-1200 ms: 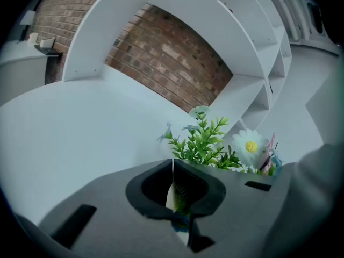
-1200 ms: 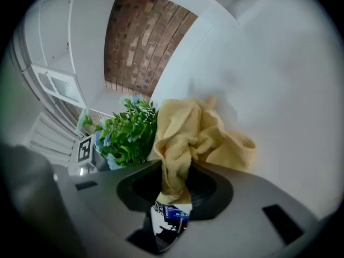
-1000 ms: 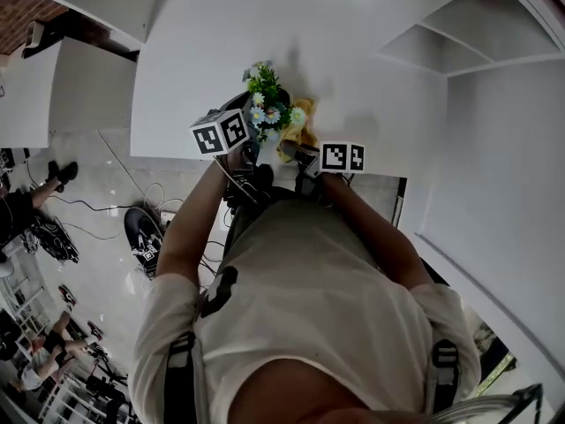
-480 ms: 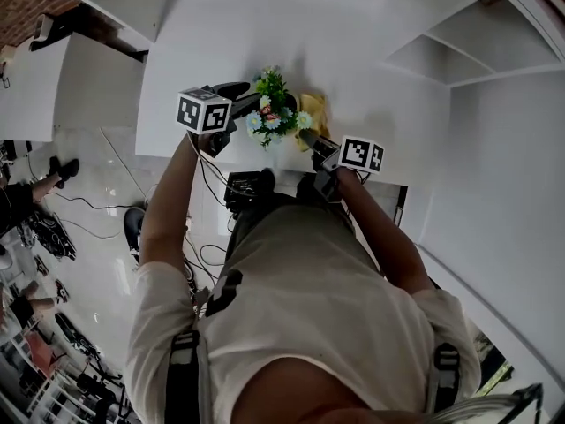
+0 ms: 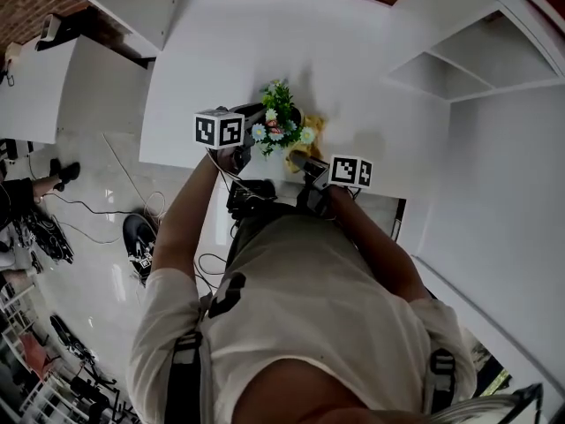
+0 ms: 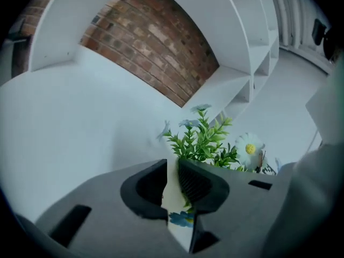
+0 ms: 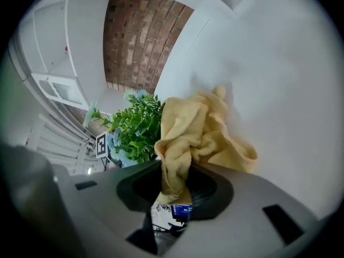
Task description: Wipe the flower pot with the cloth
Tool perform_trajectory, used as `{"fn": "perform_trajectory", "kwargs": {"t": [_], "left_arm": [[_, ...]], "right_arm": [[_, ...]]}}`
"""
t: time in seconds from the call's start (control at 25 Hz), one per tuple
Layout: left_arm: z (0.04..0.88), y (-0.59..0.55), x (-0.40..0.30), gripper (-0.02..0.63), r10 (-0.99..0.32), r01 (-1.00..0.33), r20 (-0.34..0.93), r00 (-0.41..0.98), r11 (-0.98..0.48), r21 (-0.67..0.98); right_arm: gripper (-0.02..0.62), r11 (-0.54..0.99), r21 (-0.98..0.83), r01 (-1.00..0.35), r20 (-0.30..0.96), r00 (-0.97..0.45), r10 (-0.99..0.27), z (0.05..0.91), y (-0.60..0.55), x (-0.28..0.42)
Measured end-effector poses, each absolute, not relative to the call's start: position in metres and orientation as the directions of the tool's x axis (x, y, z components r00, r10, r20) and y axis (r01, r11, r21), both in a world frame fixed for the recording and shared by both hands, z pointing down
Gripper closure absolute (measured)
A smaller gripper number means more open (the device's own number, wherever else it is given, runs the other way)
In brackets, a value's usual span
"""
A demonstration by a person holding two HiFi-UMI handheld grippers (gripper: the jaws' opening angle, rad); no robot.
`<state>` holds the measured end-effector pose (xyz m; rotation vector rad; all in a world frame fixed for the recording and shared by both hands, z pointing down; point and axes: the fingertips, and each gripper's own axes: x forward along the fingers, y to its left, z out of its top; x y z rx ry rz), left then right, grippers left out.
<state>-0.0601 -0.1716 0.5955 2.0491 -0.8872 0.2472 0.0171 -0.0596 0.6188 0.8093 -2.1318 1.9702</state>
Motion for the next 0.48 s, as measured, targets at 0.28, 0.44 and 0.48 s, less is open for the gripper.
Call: {"fn": "perform_trajectory", "kwargs": {"t": [0.28,0.44,0.48], "left_arm": [[0.591,-0.149,-0.076,0.565,-0.657,-0.773,0.500,0.564,-0.208,0.599],[0.588,-0.138,-0.084,0.416,-0.621,-0.778,0.510,0.595,-0.285,0.560],[0.587,-0.139,-0.088,0.367,-0.615,-0.771,0.505,0.606,-0.297,0.563]], "right_arm": [[0.472,-0.022,-0.875,-0.484,0.455,-0.804,-0.383,0.618,-0.092,0.034],[0.472,-0.020,-0.867,-0.499,0.462,-0.786,-0.412,0.616,-0.111,0.044],[0.472,-0.016,-0.866,-0.500,0.462,-0.787,-0.410,0.616,-0.112,0.045]]}}
